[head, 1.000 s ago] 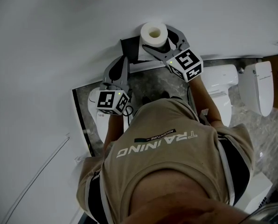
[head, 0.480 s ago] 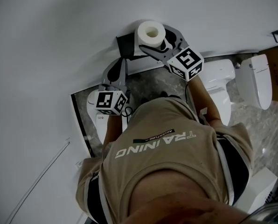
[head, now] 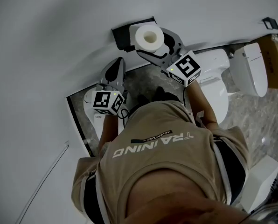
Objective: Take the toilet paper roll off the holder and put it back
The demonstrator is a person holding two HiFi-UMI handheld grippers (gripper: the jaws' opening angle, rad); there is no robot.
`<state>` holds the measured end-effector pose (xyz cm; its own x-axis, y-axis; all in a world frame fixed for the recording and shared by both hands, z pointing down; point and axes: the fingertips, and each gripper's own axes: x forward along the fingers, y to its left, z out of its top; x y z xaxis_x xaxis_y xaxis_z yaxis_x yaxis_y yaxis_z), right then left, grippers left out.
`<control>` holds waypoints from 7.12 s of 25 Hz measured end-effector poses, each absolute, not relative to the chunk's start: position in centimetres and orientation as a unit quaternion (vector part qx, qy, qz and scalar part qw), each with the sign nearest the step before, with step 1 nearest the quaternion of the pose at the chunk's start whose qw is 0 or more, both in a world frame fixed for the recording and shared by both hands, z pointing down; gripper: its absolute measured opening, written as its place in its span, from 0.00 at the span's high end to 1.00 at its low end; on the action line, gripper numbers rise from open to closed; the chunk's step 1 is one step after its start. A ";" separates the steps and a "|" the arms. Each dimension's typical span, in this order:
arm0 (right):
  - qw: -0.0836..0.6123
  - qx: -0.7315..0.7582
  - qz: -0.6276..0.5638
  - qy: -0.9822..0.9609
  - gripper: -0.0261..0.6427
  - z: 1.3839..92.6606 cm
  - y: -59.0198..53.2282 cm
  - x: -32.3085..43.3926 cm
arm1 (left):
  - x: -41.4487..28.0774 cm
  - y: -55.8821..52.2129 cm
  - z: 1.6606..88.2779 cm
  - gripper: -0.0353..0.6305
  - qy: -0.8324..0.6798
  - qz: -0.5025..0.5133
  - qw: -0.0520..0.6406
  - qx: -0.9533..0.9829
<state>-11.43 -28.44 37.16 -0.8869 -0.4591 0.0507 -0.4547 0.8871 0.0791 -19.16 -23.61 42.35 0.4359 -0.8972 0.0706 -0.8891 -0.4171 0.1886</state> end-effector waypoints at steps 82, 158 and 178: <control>0.023 0.220 -0.090 -0.971 0.43 36.5 -35.3 -12.0 | -14.7 -9.1 41.5 0.95 -0.585 0.011 0.088 0.807; 0.014 0.337 0.080 -0.938 0.94 46.3 0.7 11.4 | -1.9 7.2 44.9 0.95 -0.561 0.001 0.106 0.821; -0.030 0.336 0.042 -0.940 0.94 42.8 10.2 11.6 | -3.3 17.4 43.4 0.95 -0.585 0.023 0.078 0.807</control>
<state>11.61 10.23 42.79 -0.7722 -0.6347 -0.0288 -0.6295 0.7705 -0.1000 -3.26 17.39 43.41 0.3144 -0.9406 0.1281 -0.9478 -0.3034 0.0983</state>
